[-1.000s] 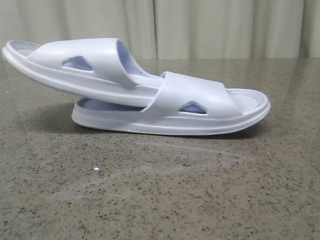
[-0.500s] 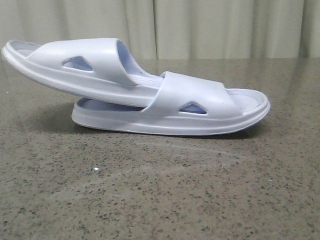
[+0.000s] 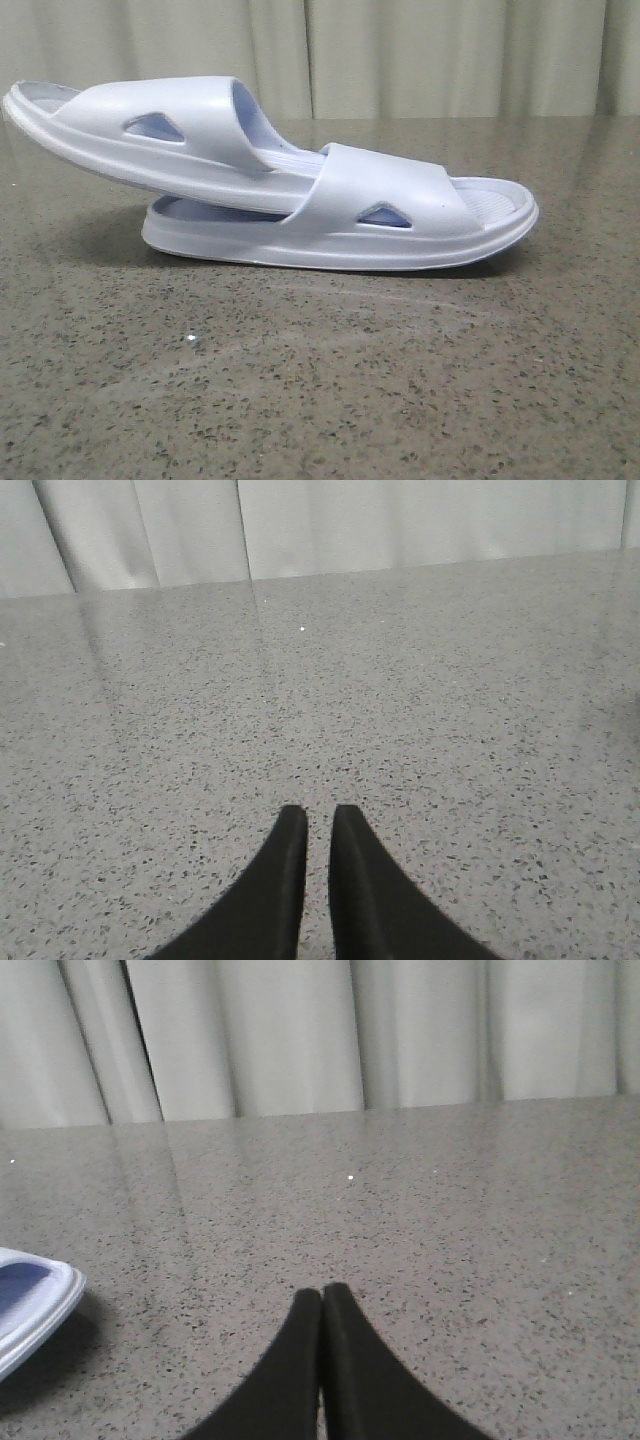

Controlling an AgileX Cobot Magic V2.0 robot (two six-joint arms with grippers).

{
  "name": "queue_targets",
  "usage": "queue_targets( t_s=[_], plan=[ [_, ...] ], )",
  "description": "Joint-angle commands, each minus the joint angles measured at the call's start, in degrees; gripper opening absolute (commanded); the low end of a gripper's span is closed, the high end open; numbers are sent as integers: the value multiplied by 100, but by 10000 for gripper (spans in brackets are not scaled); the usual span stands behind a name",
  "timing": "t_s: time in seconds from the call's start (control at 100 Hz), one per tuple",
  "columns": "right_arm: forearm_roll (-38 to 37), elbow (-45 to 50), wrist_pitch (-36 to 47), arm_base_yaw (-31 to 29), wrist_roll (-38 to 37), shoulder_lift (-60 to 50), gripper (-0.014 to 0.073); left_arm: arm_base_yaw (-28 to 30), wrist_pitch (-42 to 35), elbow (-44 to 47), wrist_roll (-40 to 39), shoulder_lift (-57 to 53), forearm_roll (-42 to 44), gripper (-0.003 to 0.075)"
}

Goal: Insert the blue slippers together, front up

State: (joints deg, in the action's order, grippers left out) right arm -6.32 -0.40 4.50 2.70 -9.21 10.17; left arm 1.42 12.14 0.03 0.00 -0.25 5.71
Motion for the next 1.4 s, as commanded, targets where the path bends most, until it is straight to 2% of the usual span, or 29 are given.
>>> queue_targets(
  t_s=[0.0,0.32,1.39],
  plan=[
    [34,29,545,-53,83,-249,-107,15,-501,59,-80,-158,-36,16],
    [72,213,44,-53,83,-1190,-107,15,-501,59,-80,-158,-36,16],
    [72,213,-56,-53,83,-1192,-107,15,-501,59,-80,-158,-36,16]
  ],
)
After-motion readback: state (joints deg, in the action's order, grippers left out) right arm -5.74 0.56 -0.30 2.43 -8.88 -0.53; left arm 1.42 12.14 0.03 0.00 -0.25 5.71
